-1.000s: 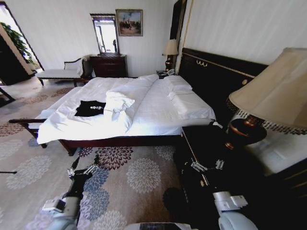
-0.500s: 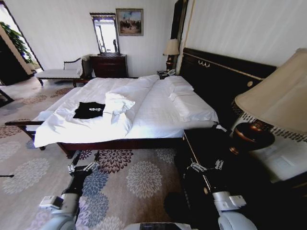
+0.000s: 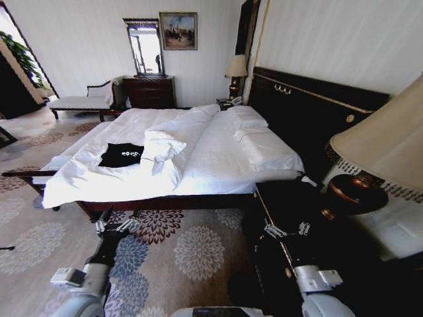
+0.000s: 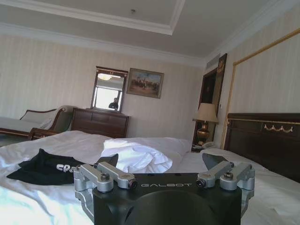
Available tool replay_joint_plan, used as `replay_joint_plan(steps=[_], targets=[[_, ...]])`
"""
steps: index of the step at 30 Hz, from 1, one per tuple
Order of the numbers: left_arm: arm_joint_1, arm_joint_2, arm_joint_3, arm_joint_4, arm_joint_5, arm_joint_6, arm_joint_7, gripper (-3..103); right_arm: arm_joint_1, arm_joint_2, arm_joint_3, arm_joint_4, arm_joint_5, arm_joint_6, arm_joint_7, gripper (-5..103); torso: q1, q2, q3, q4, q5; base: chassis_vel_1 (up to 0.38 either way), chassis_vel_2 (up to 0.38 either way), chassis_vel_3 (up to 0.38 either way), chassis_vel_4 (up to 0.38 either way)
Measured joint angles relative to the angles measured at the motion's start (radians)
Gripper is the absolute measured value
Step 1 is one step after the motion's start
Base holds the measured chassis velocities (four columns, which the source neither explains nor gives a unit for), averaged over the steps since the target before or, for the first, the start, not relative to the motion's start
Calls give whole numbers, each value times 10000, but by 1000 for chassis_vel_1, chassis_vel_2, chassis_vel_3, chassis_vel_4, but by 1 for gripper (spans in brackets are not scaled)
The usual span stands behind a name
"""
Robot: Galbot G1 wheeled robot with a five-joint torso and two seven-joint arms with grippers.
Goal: Fold the clothes on the bed.
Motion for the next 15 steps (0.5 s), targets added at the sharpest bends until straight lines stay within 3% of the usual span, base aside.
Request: replay_joint_plan(steps=[15], targets=[[134, -145, -56, -185, 163, -112, 65, 100, -293, 92, -30, 342, 82, 83, -4, 100, -1, 1, -1, 0, -1, -76, 78, 82, -76]])
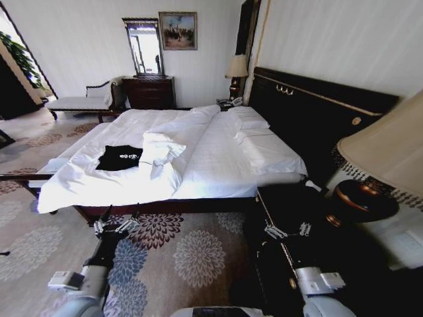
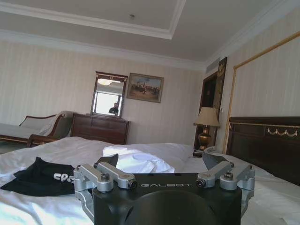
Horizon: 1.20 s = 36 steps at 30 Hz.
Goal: Fold the clothes on the bed.
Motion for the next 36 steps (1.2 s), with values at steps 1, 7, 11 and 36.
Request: replay_joint_plan(steps=[1, 7, 11, 36], targets=[[4, -6, 11, 0, 21, 0, 6, 100, 1, 8, 30, 0, -65, 29, -15, 100, -1, 0, 0, 1, 0, -81, 90, 86, -89], [21, 14, 34, 52, 102, -83, 41, 100, -33, 124, 48, -8, -193, 117, -72, 100, 1, -1, 1, 0, 0, -113, 119, 104, -109], [9, 53, 12, 74, 90, -106, 43, 100, -34, 201, 23, -8, -263, 128, -80, 100, 2, -1, 1, 1, 1, -126, 127, 126, -110], [121, 37, 10, 407, 123, -539, 40, 100, -36, 710, -23, -115, -616, 284, -273, 100, 1, -1, 1, 0, 0, -106, 105, 103, -104]])
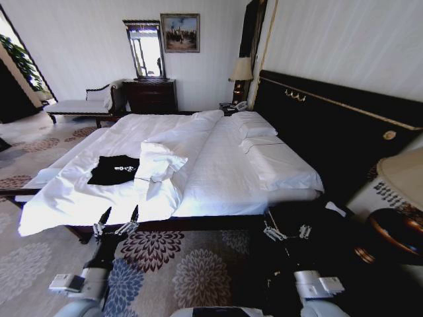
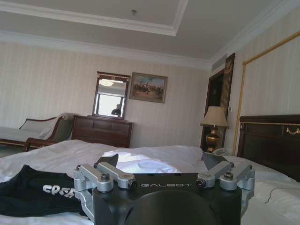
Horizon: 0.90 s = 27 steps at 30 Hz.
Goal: Fold the clothes on the bed.
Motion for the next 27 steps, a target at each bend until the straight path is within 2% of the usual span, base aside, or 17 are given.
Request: replay_joint_plan(steps=[14, 19, 24, 27], targets=[[-139, 25, -129, 66, -110, -25, -3, 100, -58, 104, 68, 77, -29, 49, -39, 100, 1, 0, 0, 0, 0, -116, 116, 114, -118], [-100, 142, -154, 98, -320, 31, 7, 100, 10, -132, 225, 38, -20, 56, -56, 100, 0, 0, 0, 0, 0, -125, 136, 132, -135], [-34, 657, -187, 20, -479, 280, 36, 100, 262, -645, 654, -166, 130, 72, -44, 100, 0, 0, 0, 1, 0, -121, 131, 126, -114], [23, 1202, -337, -68, -496, 398, 41, 100, 427, -1037, 1075, -303, 312, 105, -26, 100, 0, 0, 0, -1, 2, -123, 123, 122, -123]])
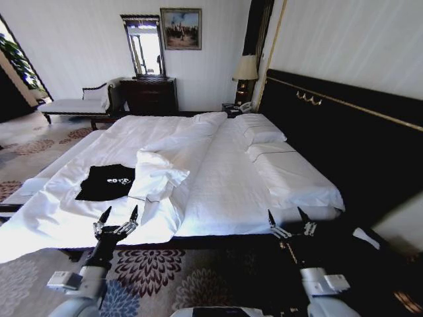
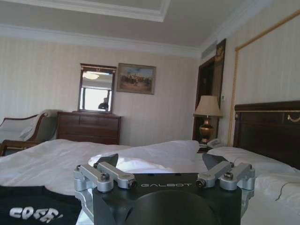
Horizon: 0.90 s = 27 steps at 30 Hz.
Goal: Fold the clothes on the bed.
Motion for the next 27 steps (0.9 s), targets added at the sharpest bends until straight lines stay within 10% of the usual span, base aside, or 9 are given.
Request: replay_joint_plan(steps=[27], targets=[[-70, -432, -3, -177, 256, -1, -13, 100, 16, -179, 323, -332, -47, 500, -252, 100, 2, -1, 0, 2, -1, -116, 141, 111, -137]])
